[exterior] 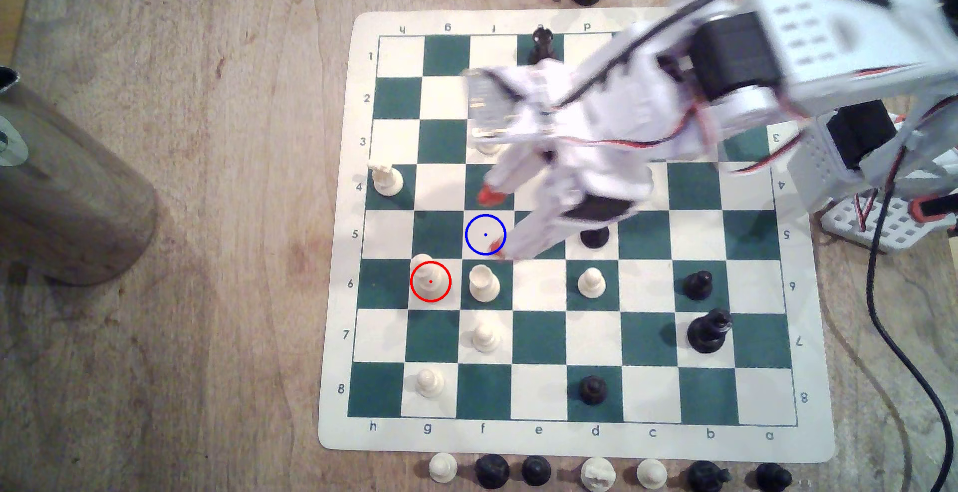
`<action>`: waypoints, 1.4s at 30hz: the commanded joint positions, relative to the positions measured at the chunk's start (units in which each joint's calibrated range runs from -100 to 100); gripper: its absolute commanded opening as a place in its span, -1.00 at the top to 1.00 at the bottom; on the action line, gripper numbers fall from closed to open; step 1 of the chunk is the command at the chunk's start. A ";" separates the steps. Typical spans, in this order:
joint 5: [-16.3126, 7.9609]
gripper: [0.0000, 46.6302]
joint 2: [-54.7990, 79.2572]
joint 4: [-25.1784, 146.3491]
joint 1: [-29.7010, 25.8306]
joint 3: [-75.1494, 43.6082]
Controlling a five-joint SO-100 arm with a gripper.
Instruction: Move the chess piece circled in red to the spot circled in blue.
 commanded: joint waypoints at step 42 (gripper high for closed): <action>-6.35 0.33 32.14 -10.40 1.88 -20.86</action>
